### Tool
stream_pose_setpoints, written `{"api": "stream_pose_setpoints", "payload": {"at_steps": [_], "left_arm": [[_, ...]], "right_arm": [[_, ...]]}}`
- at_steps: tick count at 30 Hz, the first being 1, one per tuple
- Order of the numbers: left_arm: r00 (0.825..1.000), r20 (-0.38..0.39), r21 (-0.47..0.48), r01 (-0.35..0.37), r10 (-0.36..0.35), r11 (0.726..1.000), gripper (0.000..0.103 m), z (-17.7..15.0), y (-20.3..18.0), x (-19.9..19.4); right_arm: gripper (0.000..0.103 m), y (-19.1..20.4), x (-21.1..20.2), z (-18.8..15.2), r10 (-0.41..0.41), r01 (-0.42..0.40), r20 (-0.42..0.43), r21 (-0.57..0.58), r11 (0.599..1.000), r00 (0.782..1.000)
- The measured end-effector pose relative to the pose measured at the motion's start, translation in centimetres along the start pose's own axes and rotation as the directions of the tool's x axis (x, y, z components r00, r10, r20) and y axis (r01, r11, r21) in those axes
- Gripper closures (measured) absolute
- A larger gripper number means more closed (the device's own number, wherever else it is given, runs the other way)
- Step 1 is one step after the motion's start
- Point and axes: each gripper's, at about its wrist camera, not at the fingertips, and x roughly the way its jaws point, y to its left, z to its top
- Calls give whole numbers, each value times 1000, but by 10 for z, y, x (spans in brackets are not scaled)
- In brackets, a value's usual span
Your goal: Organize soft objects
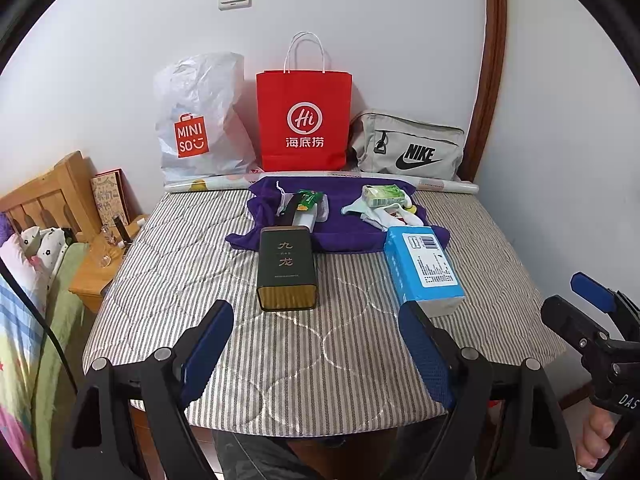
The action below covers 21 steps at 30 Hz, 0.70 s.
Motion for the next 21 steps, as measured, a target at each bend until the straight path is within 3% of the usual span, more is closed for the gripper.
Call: {"api": "stream_pose_setpoints", "payload": {"at_steps": [21], "left_arm": [[1000, 10, 23, 12, -13, 1000, 19, 5, 4, -1]], "right_arm": [[6, 2, -2, 1, 3, -3, 3, -6, 1000, 1000]]}}
